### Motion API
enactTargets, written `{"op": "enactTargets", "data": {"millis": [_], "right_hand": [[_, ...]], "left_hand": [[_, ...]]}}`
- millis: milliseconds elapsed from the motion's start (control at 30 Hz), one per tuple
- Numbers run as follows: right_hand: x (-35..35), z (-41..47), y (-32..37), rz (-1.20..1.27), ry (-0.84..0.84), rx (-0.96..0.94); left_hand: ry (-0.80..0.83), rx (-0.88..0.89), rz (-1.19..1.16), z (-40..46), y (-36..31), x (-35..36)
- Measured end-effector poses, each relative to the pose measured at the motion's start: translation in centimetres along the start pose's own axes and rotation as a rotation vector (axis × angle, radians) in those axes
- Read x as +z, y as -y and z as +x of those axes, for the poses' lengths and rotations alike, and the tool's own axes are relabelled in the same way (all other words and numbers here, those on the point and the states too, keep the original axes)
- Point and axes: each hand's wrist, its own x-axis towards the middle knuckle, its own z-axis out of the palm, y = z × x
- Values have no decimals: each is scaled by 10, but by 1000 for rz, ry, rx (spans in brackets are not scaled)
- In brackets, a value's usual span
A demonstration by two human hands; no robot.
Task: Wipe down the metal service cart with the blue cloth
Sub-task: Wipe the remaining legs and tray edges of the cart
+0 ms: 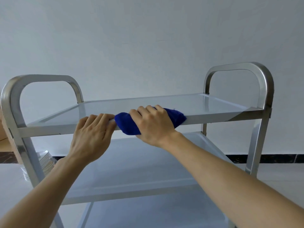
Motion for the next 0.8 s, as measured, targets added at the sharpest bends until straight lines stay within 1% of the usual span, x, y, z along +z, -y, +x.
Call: {"op": "enactTargets", "data": {"millis": [67, 133, 233, 367, 467, 533, 633, 733, 800], "right_hand": [[-2, -12, -22, 18, -34, -35], [-5, -30, -50, 39, -57, -22], [-12, -67, -102, 14, -82, 45], [-26, -110, -161, -11, -40, 169], [-26, -114, -162, -40, -44, 211], [-26, -109, -152, -41, -41, 209], [-29, -104, -139, -58, -26, 212], [-30, -96, -124, -98, 13, 228], [-28, -91, -115, -110, 33, 216]], "left_hand": [[-13, -17, -13, 0, 5, 0], [-15, -11, -19, 0, 7, 0], [-3, -4, -29, -1, 7, -1], [21, -34, -89, -1, 2, -5], [8, -75, -128, 3, -14, -9], [-19, 8, -112, 6, -39, -9], [31, 140, -166, 21, -94, -1], [119, 168, -117, 32, -137, 16], [106, 149, -47, 30, -139, 24]]}}
